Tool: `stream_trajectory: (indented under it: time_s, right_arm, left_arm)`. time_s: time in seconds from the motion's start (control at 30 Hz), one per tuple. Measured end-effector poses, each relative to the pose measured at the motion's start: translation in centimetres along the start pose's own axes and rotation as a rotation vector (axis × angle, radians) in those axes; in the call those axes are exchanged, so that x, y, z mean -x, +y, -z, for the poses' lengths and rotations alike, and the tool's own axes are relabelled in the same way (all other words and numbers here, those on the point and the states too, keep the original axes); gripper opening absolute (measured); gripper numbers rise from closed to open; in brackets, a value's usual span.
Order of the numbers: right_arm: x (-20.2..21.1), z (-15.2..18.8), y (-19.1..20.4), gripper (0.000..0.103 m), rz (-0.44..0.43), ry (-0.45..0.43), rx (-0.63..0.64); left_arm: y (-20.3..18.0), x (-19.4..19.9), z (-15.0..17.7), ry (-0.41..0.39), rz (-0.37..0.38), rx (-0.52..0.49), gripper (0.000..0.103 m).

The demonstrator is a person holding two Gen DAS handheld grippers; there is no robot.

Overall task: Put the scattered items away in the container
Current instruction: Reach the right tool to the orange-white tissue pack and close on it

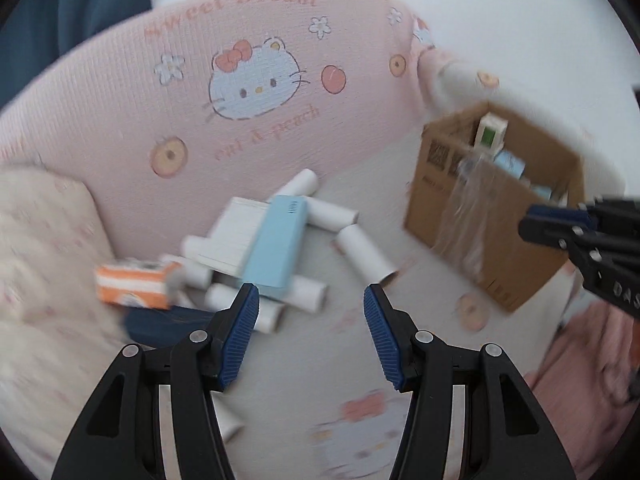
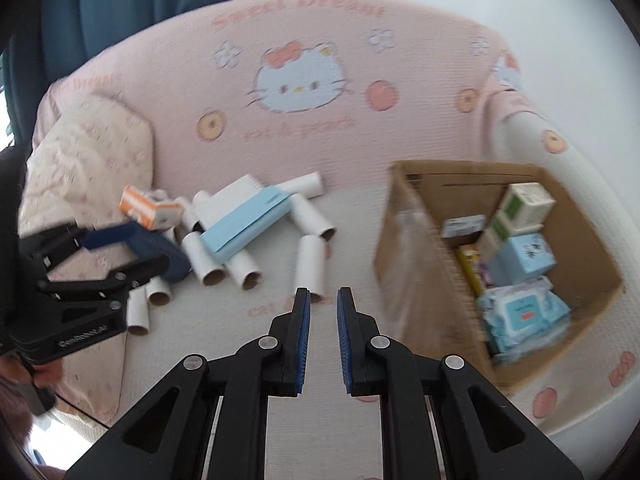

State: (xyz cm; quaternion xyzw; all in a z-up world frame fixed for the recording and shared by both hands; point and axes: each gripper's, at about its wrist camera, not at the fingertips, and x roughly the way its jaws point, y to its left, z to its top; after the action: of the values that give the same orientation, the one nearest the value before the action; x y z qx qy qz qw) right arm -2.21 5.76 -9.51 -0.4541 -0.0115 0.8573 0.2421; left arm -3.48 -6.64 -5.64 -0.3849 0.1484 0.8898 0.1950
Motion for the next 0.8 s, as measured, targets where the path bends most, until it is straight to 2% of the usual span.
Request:
stream_trajectory:
  time_s: [0.2,0.4,0.47,0.53,0.57,0.6,0.63,0.67,0.73,0.8]
  right_arm:
    - [-2.1,-0.5,3.6,0.010,-0.120,0.016,0.022]
    - [-3.8,-1.0,6.2,0.010,-0.193,0.030,0.023]
    - [-4.9,-1.3,6.9,0.010,-0.216,0.038,0.005]
    - [-6.1,-1.7,7.4,0.013,-0.261,0.055,-0.042]
    - [-6.8,-1.9,7.6,0.017,-0.287,0.065,-0.071]
    - [-7.6,-2.1,7.7,0.035,-0.312,0.073,-0.105]
    - [-8.2,-2.4,7.9,0.065,-0.327,0.078,-0.134]
    - [-8.8,-2.6,8.0,0.076,-0.338,0.074,-0.165]
    - [-9.8,-3.2,8.6,0.079,-0.371,0.041,-0.224]
    - [-11.1,-4.0,9.6,0.079,-0.399,0.055,-0.241]
  left_arm:
    - [4.7,1.2,-0.8,0.005,0.011,-0.014,0.059]
    - [9.4,-0.5,-0.5,0.017,-0.032,-0.197,0.059]
    - [11.4,-1.7,0.3,0.049,-0.029,-0.187,0.059]
    - [13.7,-2.7,0.8,0.074,0.005,-0.126,0.059]
    - [15.1,-3.3,1.1,0.080,0.028,-0.076,0.059]
    - [16.6,-3.8,1.3,0.080,0.049,-0.018,0.059]
    - [18.5,-4.6,1.5,0.084,0.075,0.068,0.059]
    - [20.0,-5.3,1.5,0.089,0.094,0.139,0.059]
    - [23.1,-6.5,1.8,0.093,0.111,0.282,0.059]
    - [25.9,-7.1,2.5,0.065,0.119,0.407,0.059]
